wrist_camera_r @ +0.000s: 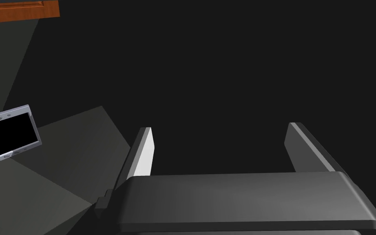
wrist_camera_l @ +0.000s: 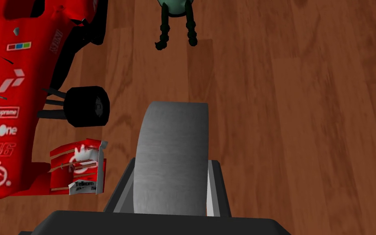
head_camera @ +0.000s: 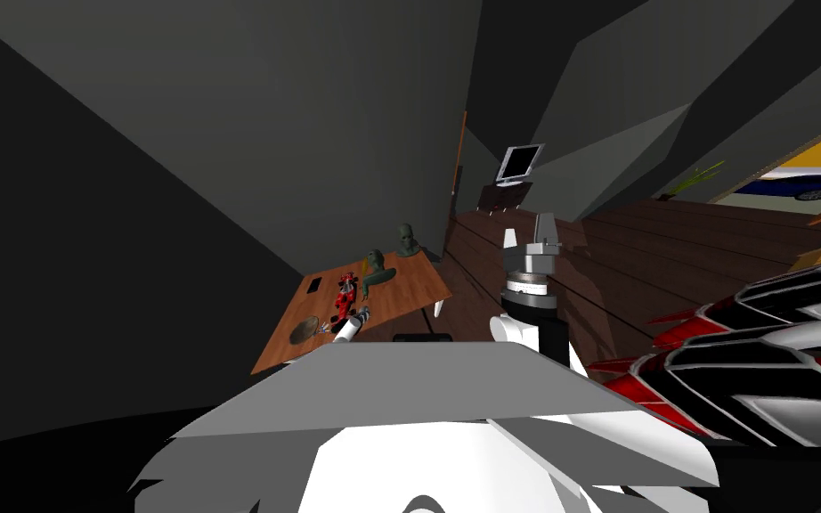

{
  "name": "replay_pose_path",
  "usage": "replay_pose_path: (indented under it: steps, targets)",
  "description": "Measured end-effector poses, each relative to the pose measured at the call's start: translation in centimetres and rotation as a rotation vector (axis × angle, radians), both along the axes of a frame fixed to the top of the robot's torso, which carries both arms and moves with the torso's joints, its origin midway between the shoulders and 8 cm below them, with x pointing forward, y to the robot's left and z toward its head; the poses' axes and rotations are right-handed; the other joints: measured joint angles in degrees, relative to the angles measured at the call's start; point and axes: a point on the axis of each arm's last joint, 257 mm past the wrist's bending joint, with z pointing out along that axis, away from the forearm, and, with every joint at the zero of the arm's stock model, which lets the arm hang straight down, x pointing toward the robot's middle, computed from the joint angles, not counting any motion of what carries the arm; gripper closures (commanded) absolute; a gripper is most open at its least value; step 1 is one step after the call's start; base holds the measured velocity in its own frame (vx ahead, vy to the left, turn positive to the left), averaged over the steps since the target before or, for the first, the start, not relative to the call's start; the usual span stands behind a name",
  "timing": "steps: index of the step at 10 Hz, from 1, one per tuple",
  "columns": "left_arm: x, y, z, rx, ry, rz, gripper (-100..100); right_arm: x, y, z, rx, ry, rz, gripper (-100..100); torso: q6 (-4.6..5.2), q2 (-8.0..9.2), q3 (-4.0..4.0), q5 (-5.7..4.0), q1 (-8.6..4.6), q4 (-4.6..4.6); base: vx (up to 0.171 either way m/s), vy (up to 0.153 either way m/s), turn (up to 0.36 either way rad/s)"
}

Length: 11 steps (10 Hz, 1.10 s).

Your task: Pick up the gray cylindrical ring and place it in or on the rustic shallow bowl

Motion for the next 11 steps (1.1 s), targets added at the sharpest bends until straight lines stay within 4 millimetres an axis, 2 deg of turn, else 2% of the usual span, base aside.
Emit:
replay_pose_path:
  steps: [1,2,4,7,9,11]
  targets:
    - [0.0,-0.1,0.0,-0.002,0.001,-0.002,0,0.0,0.0,0.0,0.0,0.0,0.0,0,0.03,0.04,0.02,0.02,0.07,0.01,0.002,-0.005,-0.008]
    - [0.0,-0.1,0.0,-0.002,0.001,-0.002,100,0.0,0.0,0.0,0.0,0.0,0.0,0,0.02,0.08,0.05,0.03,0.14,0.02,-0.05,-0.029,0.003]
    - [-2.4,-0.5,-1.3,-0.017,0.054,-0.015,100,0.0,0.0,0.0,0.0,0.0,0.0,0,-0.04,0.5,0.21,0.07,0.05,-0.04,-0.09,-0.033,0.013]
    - [-4.5,-0.2,-2.4,-0.041,0.098,-0.016,100,0.0,0.0,0.0,0.0,0.0,0.0,0,-0.25,0.57,0.09,0.34,0.66,-0.37,-0.097,0.055,-0.001]
    - [-5.8,0.7,-2.7,-0.055,0.125,-0.008,100,0.0,0.0,0.0,0.0,0.0,0.0,0,-0.27,0.49,0.04,0.38,0.84,-0.39,-0.08,0.067,-0.013]
    - [-6.1,2.1,-2.4,-0.064,0.136,0.003,100,0.0,0.0,0.0,0.0,0.0,0.0,0,-0.28,0.52,0.06,0.34,0.93,-0.36,-0.11,0.118,-0.054]
